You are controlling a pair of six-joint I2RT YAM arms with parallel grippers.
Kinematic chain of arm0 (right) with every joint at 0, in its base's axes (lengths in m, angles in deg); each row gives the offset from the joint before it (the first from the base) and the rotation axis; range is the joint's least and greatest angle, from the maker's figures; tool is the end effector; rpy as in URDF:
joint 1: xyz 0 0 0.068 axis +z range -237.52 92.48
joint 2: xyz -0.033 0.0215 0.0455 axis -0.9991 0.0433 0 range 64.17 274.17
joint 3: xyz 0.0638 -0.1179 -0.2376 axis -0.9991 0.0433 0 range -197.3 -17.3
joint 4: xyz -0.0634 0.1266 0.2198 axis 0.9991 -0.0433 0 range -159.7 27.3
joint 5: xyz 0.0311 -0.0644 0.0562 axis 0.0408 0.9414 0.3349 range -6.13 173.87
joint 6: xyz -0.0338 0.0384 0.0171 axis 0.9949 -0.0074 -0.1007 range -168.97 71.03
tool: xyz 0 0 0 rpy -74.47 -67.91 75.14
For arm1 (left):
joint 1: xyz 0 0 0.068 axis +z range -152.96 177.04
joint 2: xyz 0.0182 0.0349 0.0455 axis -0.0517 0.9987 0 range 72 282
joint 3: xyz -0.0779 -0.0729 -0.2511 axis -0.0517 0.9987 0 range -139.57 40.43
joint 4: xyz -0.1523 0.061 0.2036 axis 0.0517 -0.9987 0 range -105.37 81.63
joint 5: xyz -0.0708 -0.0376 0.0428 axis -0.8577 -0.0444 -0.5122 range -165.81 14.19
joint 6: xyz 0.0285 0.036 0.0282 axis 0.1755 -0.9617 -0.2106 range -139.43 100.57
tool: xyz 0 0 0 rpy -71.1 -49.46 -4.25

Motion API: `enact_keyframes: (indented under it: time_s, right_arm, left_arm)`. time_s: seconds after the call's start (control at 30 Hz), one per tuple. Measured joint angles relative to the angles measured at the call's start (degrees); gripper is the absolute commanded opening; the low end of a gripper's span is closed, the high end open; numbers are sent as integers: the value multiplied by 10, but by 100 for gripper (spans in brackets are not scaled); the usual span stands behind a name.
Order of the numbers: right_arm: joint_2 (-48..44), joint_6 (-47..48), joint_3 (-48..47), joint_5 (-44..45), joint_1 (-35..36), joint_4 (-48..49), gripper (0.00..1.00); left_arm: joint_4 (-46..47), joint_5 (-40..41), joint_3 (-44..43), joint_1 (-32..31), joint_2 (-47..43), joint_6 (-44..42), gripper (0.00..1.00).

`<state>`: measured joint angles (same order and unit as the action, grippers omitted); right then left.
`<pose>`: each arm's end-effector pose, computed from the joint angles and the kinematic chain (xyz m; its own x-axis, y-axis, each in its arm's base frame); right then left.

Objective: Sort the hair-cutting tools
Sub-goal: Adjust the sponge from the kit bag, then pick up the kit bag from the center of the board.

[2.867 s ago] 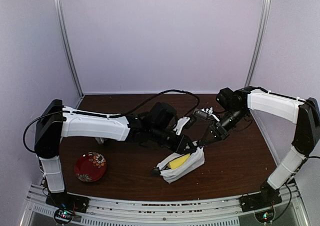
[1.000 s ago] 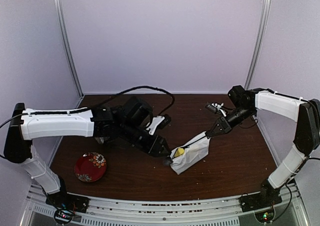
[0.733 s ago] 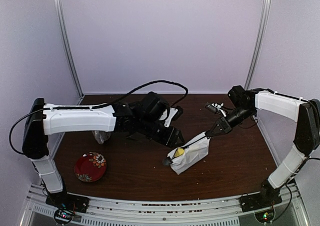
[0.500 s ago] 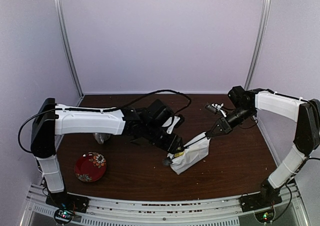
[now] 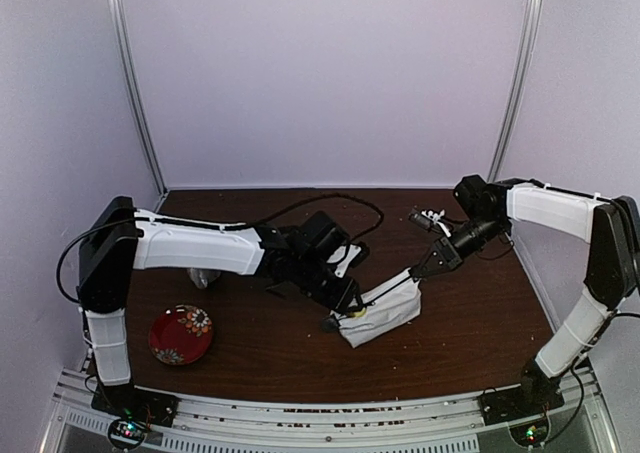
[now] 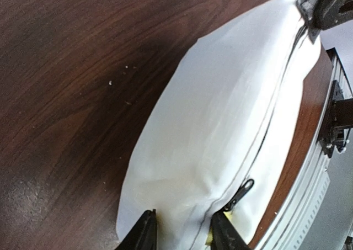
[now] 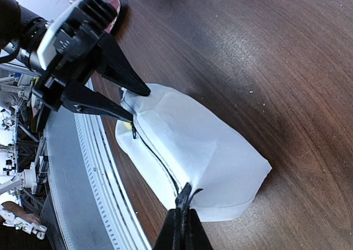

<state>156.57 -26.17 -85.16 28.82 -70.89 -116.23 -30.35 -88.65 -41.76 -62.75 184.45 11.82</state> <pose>0.2776 0.1134 0.2377 -0.7378 -0.4521 -0.5013 -0.6641 0.3529 0.6591 0.2092 -0.3748 0.2000 -0.8127 0.3906 -0.4325 0.5726 0.6733 -0.4678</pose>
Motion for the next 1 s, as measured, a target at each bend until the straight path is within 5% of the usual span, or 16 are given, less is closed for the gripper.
enact_keyframes:
  time_s: [0.2,0.47,0.67,0.87,1.0]
  right_arm:
    - [10,1,0,2,1,-5,0]
    - [11,-2,5,11,1,-2,0]
    - [11,-3,5,12,1,0,0]
    - [5,-3,5,11,1,3,0]
    - [5,-3,5,11,1,3,0]
  left_arm:
    - [9,20,-35,-7,66,-14,33]
    - [-65,178,-85,-36,93,-8,44]
    - [-15,203,31,-43,-15,-12,61]
    - [44,185,99,-35,-160,11,62]
    - [94,140,141,-22,-181,54,63]
